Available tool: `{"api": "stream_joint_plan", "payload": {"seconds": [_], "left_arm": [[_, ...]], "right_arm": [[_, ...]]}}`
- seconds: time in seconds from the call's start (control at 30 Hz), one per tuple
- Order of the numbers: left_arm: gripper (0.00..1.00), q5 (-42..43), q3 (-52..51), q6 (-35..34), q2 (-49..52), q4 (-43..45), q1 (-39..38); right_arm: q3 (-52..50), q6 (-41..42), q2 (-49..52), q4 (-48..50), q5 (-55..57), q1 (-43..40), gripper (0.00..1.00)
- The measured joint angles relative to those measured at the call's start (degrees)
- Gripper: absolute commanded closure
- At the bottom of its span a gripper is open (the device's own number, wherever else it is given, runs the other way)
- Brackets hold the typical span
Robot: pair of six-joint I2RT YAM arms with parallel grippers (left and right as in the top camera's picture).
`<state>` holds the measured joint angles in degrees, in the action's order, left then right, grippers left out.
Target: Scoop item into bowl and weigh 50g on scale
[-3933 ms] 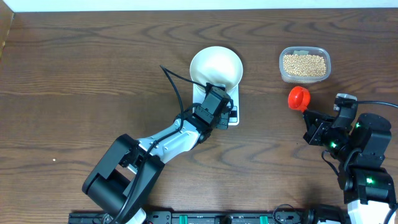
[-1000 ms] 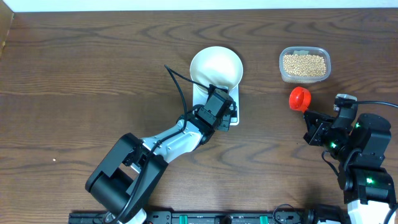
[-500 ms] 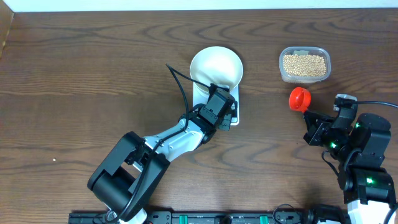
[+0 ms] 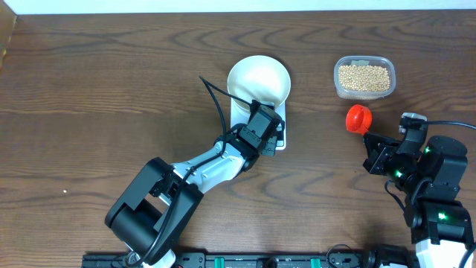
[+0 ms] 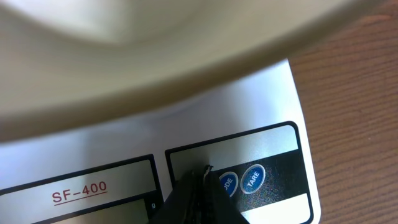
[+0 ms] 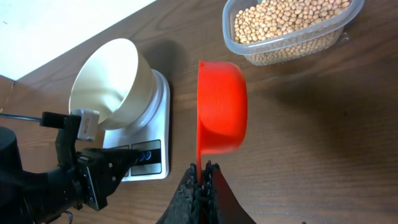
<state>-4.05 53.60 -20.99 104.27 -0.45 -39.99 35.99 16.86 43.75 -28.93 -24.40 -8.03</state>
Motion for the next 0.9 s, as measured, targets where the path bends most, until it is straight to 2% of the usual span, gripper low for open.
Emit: {"api": "stream_joint_plan", "payload": {"seconds": [0.9], "left_arm": [[0.93, -2.8, 0.6, -4.5, 0.0, -2.3, -0.5]], "right_arm": [[0.0, -0.2, 0.0, 0.0, 0.1, 0.0, 0.99]]}}
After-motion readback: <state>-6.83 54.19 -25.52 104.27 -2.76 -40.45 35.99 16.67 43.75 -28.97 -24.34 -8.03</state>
